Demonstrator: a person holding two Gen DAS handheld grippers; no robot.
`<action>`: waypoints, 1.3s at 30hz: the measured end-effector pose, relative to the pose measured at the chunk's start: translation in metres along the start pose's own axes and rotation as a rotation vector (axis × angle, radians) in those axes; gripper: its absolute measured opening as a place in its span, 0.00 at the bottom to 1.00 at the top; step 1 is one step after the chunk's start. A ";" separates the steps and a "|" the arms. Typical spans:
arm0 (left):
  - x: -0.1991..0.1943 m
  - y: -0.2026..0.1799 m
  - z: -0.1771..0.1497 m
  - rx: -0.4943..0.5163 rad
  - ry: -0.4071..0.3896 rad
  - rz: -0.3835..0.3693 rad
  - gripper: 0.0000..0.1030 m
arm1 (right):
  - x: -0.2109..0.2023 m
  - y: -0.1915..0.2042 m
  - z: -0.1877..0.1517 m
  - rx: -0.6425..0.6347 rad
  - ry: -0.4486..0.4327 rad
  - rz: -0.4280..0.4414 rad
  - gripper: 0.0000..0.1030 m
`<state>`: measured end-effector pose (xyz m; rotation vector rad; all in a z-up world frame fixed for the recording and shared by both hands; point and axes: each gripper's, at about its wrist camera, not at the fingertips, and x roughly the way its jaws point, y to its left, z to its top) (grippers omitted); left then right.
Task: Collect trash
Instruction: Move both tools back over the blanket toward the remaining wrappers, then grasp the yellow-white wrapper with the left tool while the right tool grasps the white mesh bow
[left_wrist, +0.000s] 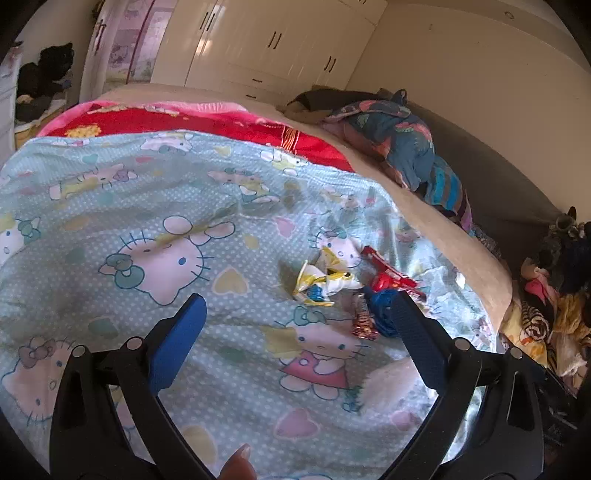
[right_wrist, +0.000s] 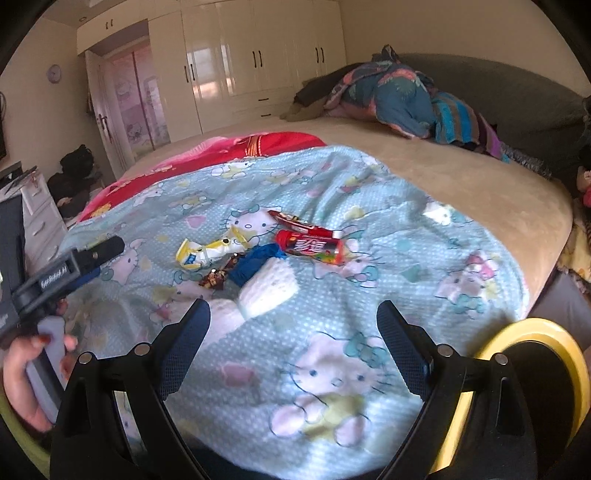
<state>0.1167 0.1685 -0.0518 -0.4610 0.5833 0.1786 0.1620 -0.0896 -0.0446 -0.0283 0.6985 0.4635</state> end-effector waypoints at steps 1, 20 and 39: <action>0.004 0.002 0.000 -0.003 0.008 -0.007 0.85 | 0.007 0.001 0.002 0.019 0.009 0.008 0.86; 0.094 -0.014 0.003 0.055 0.195 -0.045 0.53 | 0.103 -0.005 0.013 0.197 0.275 0.112 0.71; 0.110 -0.024 -0.009 0.058 0.206 -0.043 0.29 | 0.057 -0.046 -0.025 0.245 0.195 0.134 0.24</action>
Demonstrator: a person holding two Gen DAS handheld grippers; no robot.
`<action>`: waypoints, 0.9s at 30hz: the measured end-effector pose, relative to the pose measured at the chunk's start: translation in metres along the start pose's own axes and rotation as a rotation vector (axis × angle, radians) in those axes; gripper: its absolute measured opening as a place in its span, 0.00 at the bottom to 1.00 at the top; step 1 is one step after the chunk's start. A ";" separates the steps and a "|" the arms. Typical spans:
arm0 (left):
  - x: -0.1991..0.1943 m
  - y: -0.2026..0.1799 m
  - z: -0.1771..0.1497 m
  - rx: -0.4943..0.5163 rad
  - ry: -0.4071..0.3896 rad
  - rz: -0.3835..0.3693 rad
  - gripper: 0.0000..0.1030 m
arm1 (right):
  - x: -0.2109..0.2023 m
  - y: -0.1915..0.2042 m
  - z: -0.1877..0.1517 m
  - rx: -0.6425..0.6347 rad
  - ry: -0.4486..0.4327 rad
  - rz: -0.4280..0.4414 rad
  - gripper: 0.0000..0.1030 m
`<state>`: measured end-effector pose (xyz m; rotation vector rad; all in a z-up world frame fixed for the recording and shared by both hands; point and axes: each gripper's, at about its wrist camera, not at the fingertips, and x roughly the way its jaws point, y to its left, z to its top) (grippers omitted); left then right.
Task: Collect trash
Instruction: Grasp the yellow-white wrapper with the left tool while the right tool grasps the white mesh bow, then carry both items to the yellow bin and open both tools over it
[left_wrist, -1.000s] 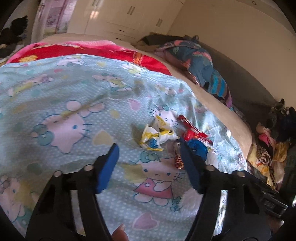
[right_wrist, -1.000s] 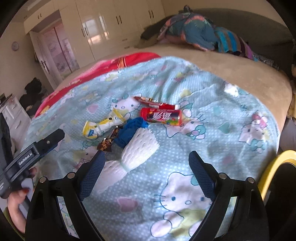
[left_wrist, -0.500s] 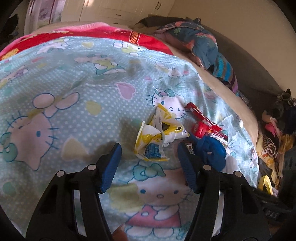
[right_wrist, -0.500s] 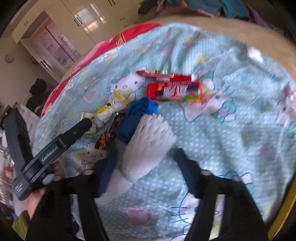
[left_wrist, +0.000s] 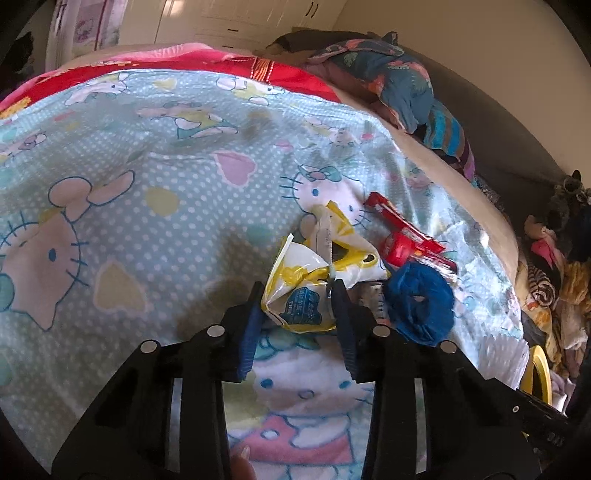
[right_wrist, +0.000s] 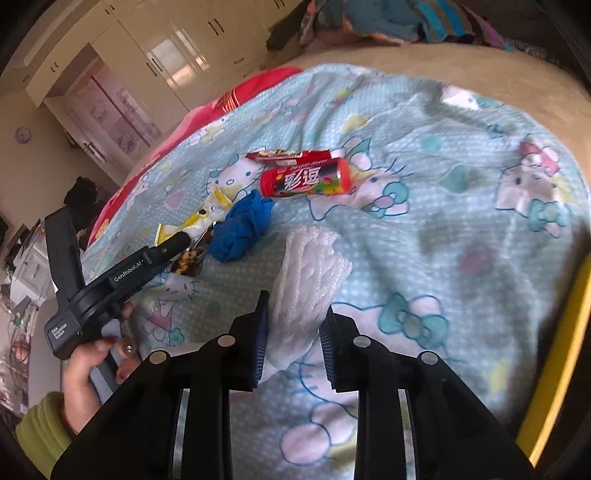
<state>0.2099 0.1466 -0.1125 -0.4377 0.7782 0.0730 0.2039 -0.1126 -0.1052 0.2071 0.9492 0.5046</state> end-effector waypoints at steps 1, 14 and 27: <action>-0.004 -0.001 -0.002 -0.002 -0.006 -0.005 0.28 | -0.004 0.001 -0.003 -0.019 -0.011 -0.004 0.24; -0.080 -0.005 -0.019 -0.024 -0.160 -0.059 0.27 | -0.036 0.017 -0.002 -0.112 -0.103 -0.005 0.24; -0.128 -0.034 -0.026 0.015 -0.214 -0.151 0.25 | -0.067 0.015 -0.005 -0.117 -0.149 0.005 0.24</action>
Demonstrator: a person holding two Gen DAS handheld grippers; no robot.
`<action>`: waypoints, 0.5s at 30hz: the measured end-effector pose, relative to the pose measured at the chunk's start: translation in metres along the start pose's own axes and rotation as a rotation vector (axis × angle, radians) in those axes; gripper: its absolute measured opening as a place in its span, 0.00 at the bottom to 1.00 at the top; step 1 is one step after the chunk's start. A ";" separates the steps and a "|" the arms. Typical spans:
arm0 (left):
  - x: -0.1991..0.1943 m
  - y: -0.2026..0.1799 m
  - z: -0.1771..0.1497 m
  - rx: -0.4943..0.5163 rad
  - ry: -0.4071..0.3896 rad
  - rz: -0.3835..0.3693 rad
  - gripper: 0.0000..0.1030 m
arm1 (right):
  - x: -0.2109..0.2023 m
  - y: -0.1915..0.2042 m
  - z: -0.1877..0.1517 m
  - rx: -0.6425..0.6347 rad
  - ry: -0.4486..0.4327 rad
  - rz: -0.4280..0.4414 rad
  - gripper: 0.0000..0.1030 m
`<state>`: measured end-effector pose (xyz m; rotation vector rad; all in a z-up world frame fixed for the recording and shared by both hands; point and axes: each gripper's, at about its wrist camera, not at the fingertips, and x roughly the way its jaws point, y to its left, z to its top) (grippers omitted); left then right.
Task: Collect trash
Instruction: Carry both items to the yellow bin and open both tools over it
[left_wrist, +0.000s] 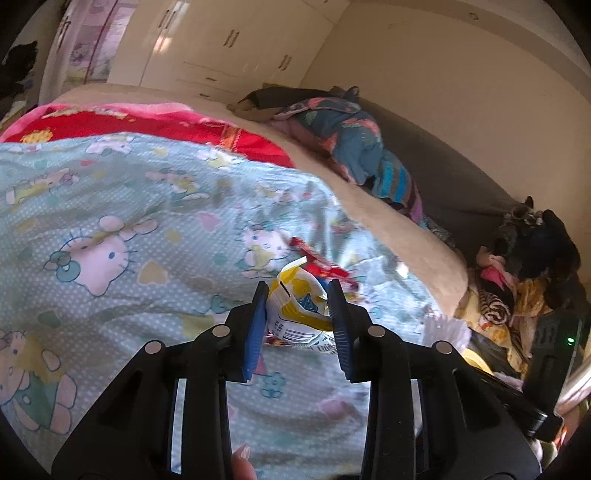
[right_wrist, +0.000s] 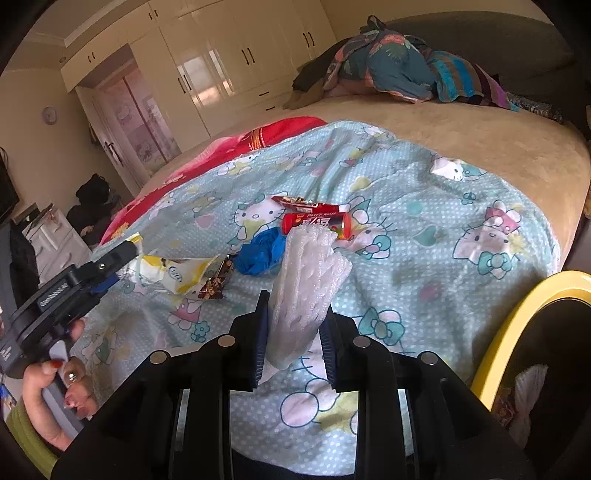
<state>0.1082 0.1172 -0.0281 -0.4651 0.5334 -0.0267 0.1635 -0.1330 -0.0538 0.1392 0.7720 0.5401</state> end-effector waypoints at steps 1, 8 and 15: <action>-0.003 -0.005 0.001 0.011 -0.003 -0.009 0.25 | -0.003 -0.001 0.000 0.001 -0.005 -0.003 0.24; -0.015 -0.037 0.003 0.079 -0.022 -0.058 0.25 | -0.022 -0.010 0.002 0.015 -0.037 -0.018 0.24; -0.018 -0.059 0.000 0.120 -0.013 -0.094 0.25 | -0.043 -0.027 0.003 0.046 -0.069 -0.043 0.24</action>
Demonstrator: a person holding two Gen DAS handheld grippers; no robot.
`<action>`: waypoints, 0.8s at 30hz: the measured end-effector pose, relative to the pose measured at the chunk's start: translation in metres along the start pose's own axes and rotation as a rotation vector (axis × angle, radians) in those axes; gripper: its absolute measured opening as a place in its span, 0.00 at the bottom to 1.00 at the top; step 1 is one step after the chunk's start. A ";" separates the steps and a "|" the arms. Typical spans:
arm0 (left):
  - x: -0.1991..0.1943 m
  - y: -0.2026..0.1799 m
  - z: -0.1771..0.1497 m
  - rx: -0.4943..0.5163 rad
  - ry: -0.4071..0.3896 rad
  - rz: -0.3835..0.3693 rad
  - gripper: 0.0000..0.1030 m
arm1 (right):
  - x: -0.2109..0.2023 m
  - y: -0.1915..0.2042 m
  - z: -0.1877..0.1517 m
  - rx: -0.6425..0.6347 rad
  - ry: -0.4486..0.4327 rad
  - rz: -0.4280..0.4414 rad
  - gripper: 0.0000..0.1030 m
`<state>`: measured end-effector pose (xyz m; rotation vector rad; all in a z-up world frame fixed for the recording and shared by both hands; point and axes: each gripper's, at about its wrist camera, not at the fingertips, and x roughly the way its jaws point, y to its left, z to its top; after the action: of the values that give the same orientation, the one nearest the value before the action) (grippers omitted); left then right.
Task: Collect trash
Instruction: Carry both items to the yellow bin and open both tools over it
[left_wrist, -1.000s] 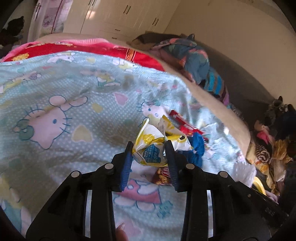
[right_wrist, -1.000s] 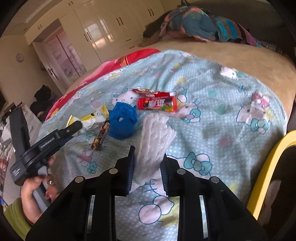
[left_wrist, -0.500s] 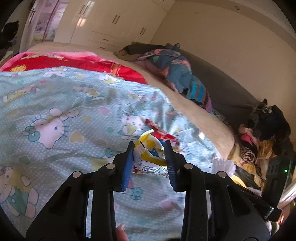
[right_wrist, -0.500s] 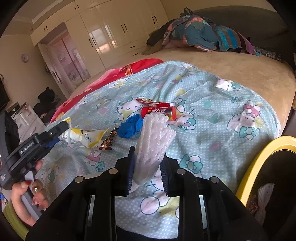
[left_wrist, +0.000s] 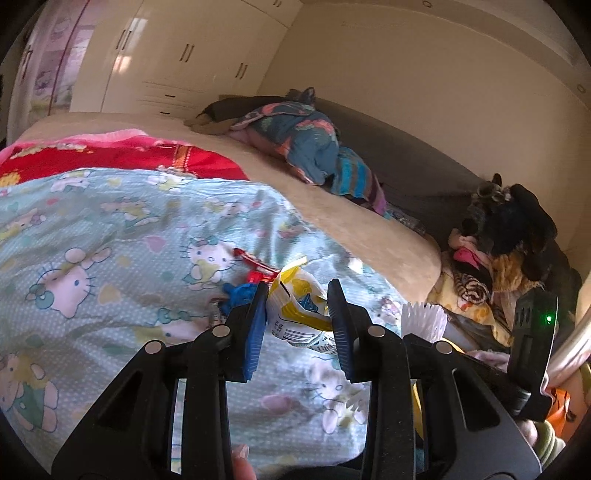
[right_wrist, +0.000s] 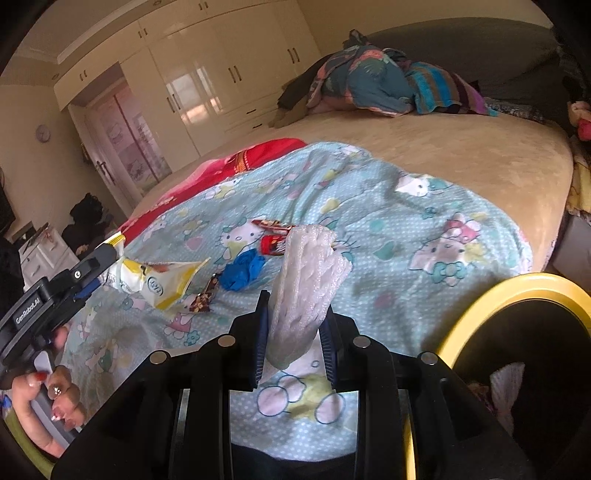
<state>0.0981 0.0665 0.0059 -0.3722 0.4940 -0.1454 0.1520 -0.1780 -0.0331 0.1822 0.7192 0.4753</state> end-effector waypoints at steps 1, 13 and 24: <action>0.000 -0.003 0.000 0.005 0.003 -0.003 0.25 | -0.002 -0.002 0.000 0.003 -0.004 -0.003 0.24; -0.004 -0.035 0.000 0.071 0.008 -0.054 0.25 | -0.036 -0.030 0.004 0.051 -0.061 -0.049 0.24; -0.004 -0.060 -0.005 0.124 0.019 -0.089 0.25 | -0.055 -0.051 0.003 0.089 -0.094 -0.087 0.24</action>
<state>0.0896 0.0108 0.0267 -0.2714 0.4845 -0.2651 0.1364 -0.2495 -0.0143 0.2541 0.6534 0.3498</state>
